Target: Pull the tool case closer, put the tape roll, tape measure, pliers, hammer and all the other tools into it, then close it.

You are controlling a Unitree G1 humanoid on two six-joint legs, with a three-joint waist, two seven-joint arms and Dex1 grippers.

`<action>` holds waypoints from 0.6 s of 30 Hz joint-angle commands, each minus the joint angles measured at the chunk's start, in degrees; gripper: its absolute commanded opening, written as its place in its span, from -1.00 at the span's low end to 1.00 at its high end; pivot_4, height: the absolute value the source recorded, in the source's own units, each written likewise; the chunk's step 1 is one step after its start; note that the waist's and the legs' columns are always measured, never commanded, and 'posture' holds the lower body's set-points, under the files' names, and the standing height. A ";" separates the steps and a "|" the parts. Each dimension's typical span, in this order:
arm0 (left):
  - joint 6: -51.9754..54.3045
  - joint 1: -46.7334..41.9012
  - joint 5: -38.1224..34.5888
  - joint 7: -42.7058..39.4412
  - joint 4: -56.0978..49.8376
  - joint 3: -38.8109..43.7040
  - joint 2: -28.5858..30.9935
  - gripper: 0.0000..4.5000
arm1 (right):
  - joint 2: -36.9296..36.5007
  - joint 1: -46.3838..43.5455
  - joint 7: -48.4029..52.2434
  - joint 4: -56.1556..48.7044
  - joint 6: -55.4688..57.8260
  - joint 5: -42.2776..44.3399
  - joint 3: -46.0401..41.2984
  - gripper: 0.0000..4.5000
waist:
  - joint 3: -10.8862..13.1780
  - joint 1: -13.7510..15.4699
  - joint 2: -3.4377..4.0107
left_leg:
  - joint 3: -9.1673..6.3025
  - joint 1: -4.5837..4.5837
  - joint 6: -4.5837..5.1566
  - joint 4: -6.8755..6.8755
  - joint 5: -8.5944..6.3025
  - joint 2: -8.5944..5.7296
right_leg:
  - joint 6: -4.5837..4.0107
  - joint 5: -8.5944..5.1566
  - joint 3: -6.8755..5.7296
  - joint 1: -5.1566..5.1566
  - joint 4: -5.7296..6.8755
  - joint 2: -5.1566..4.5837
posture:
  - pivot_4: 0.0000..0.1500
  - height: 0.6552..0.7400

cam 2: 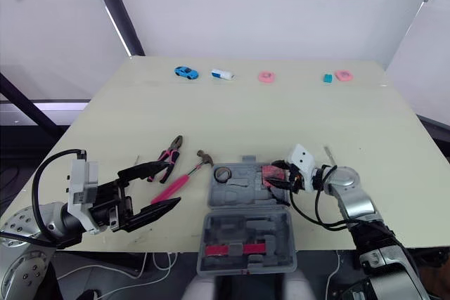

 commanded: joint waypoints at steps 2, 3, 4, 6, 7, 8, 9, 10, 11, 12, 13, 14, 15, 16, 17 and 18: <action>-0.02 0.28 -0.85 0.37 -1.08 0.66 0.09 1.00 | 1.03 -1.66 1.44 4.10 -5.56 2.07 -1.44 0.15 | 0.00 -0.06 0.00 | -0.01 0.01 0.00 0.00 0.00 0.00 | 0.00 0.00 0.00 0.01 0.01 0.01 | 1.00 0.99; -0.03 0.28 -0.85 0.41 -1.05 0.69 0.10 1.00 | 1.17 -2.08 1.18 5.66 -6.53 1.65 -1.32 0.15 | 0.00 -0.07 0.01 | -0.01 0.01 0.00 0.00 0.00 0.00 | 0.00 0.00 0.00 0.01 0.01 0.01 | 1.00 0.99; 0.00 0.29 -0.86 0.46 -1.03 0.74 0.12 1.00 | 1.43 -2.48 0.97 7.23 -7.47 1.31 -1.17 0.15 | 0.00 -0.07 0.01 | -0.01 0.01 0.00 0.00 0.00 0.00 | 0.00 0.00 0.00 0.01 0.01 0.01 | 1.00 0.99; 0.16 0.37 -0.97 0.70 -1.07 0.84 0.12 1.00 | 1.99 -2.99 0.45 9.64 -8.55 0.95 -0.96 0.15 | 0.00 -0.08 0.01 | -0.01 0.01 0.00 0.00 0.00 0.00 | 0.00 0.00 0.00 0.01 0.01 0.01 | 1.00 0.99; 0.19 0.48 -0.87 0.82 -1.16 0.79 0.10 1.00 | 2.29 -3.03 0.21 11.00 -9.14 0.72 -0.80 0.15 | 0.00 -0.08 0.00 | -0.01 0.01 0.00 0.00 0.00 0.00 | 0.00 0.00 0.00 0.01 0.01 0.01 | 1.00 0.99; 0.23 0.51 -0.88 0.98 -1.24 0.77 0.07 1.00 | 2.50 -3.04 -0.37 12.67 -9.20 0.26 -0.63 0.15 | 0.00 -0.10 0.00 | -0.01 0.01 0.00 0.00 0.00 0.00 | 0.00 0.00 0.00 0.01 0.01 0.01 | 1.00 0.99; 0.22 0.52 -0.82 1.05 -1.23 0.75 0.12 1.00 | 2.43 -2.91 -0.34 14.37 -9.51 -0.36 -0.18 0.15 | 0.00 -0.08 0.00 | -0.01 0.02 0.00 0.00 0.00 0.00 | 0.00 0.00 0.00 0.02 0.01 0.01 | 1.00 0.99; 0.20 0.47 -0.79 1.08 -1.17 0.76 0.18 1.00 | 2.33 -2.81 -0.41 15.85 -9.54 -0.88 0.16 0.15 | -0.02 -0.08 -0.02 | -0.02 0.03 0.00 0.00 0.00 0.00 | 0.00 0.00 0.00 0.04 0.02 0.01 | 1.00 0.99; 0.22 0.41 -0.80 1.11 -1.12 0.78 0.23 1.00 | 2.26 -2.85 -0.68 17.13 -9.58 -1.41 0.41 0.15 | -0.02 -0.02 -0.03 | -0.01 0.05 0.00 0.00 0.00 0.00 | 0.00 0.00 0.00 0.06 0.01 0.01 | 1.00 0.99; 0.20 0.36 -0.76 1.10 -1.06 0.78 0.28 1.00 | 2.16 -2.89 -0.70 18.28 -9.74 -2.04 0.78 0.15 | -0.03 0.04 -0.03 | -0.02 0.06 0.00 0.00 0.00 0.00 | 0.00 0.00 -0.01 0.08 0.01 0.01 | 1.00 0.99; 0.19 0.32 -0.74 1.09 -1.02 0.78 0.31 1.00 | 1.98 -2.90 -0.58 19.29 -10.16 -2.85 1.38 0.15 | -0.06 0.02 -0.05 | -0.01 0.06 0.00 0.01 0.00 0.00 | 0.00 0.00 0.00 0.08 0.01 0.00 | 1.00 0.99; 0.21 0.29 -0.73 1.09 -1.01 0.78 0.31 1.00 | 1.85 -2.87 -0.52 20.14 -10.73 -3.57 1.91 0.15 | -0.11 0.01 -0.11 | 0.00 0.10 0.00 0.02 0.00 0.00 | 0.00 0.00 0.01 0.13 0.01 0.00 | 1.00 0.99; 0.21 0.25 -0.69 1.07 -0.97 0.77 0.32 1.00 | 1.78 -2.82 -0.62 21.12 -10.70 -4.32 2.46 0.15 | -0.14 0.01 -0.14 | -0.02 0.17 0.00 0.02 0.00 0.00 | -0.01 0.00 0.00 0.20 0.01 0.00 | 1.00 0.99; 0.22 0.24 -0.66 1.06 -0.95 0.76 0.33 1.00 | 1.80 -2.80 -0.79 21.87 -10.36 -4.76 2.80 0.15 | -0.14 0.01 -0.14 | -0.02 0.25 0.00 0.02 0.00 0.00 | -0.01 0.00 -0.01 0.28 0.01 0.00 | 1.00 0.99; 0.23 0.22 -0.63 1.05 -0.92 0.75 0.33 1.00 | 1.93 -2.76 -0.94 22.45 -9.42 -4.87 2.95 0.15 | -0.14 0.02 -0.14 | -0.02 0.32 0.00 0.02 0.00 0.00 | -0.01 0.00 -0.01 0.35 0.00 0.00 | 1.00 0.99; 0.24 0.21 -0.60 1.05 -0.87 0.76 0.33 1.00 | 2.01 -2.75 -1.04 22.87 -8.45 -5.03 3.16 0.15 | -0.14 0.02 -0.14 | -0.01 0.51 0.00 0.01 0.00 0.00 | -0.01 -0.01 -0.01 0.55 -0.02 -0.01 | 1.00 0.99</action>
